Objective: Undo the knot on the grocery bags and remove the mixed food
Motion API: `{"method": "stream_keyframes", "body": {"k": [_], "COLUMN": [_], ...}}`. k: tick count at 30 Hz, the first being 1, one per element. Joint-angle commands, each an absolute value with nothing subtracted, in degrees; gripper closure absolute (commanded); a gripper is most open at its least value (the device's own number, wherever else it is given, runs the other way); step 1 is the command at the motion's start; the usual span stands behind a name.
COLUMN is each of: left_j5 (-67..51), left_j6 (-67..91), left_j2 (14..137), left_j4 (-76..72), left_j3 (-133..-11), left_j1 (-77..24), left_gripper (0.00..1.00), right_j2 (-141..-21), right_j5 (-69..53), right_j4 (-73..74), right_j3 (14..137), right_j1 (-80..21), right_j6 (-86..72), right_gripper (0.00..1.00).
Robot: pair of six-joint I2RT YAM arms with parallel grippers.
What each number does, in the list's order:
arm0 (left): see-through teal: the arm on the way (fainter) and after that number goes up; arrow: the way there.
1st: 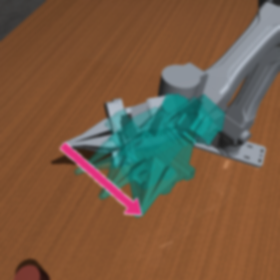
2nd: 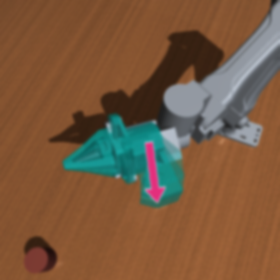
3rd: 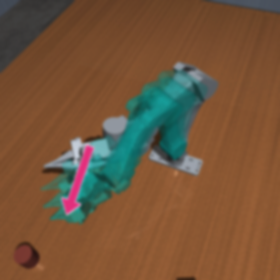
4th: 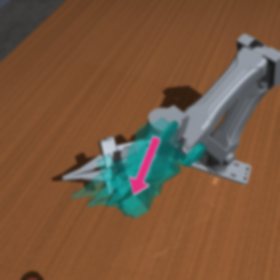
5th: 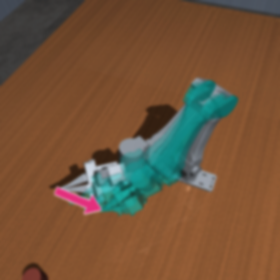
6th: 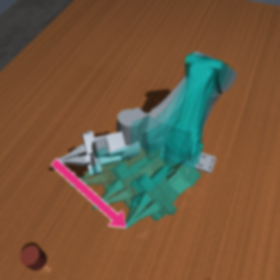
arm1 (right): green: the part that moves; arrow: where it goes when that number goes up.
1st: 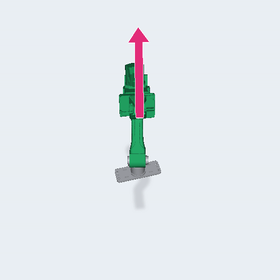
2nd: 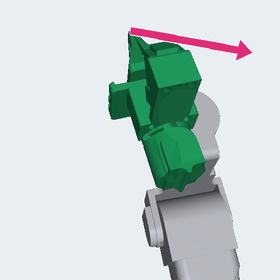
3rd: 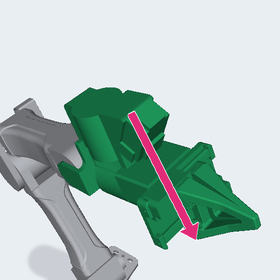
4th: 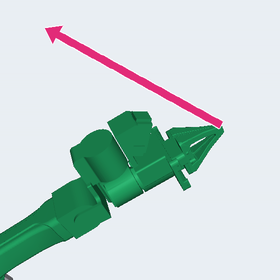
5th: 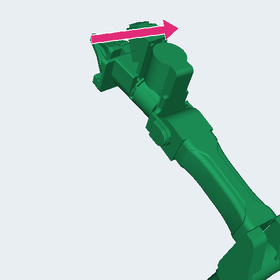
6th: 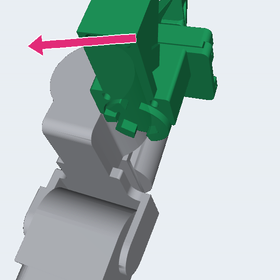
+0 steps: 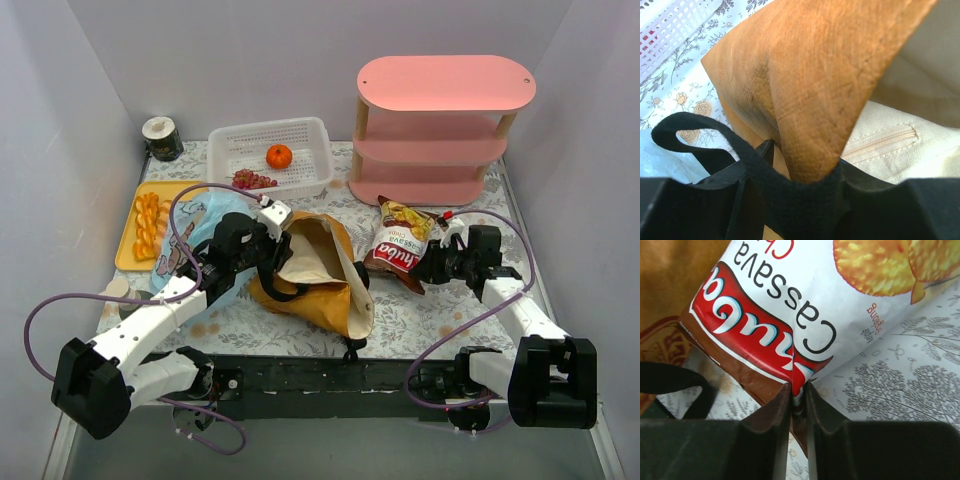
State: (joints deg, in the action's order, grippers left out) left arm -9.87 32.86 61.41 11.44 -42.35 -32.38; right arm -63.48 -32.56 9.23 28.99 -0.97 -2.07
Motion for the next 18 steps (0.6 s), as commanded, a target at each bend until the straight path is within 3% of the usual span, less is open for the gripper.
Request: {"method": "stream_keyframes", "body": {"k": [1,2,10,18], "left_j5": [-10.72,-10.64,-10.99,-11.60], "left_j6": [33.13,33.13,33.49,33.75], "left_j2": [59.77,59.77,60.03,61.08], "left_j4": [9.85,9.84,10.02,9.67], "left_j3": [-40.87,-40.70,-40.87,-41.48], "left_j1": [-32.52,-32.52,-32.52,-32.52], "left_gripper": [0.61,0.61,0.61,0.60], "right_j2": [-61.97,-61.01,-55.46,-54.75], "right_j5": [-41.83,-41.23,-39.38,-37.01], "right_j4": [5.10,5.10,10.28,5.90], "right_j3": [28.48,28.56,36.38,42.44], "right_j1": [0.86,1.23,2.46,2.46], "right_j6": [-0.18,-0.18,8.43,10.19], "right_gripper": [0.89,0.98,0.99,0.99]}}
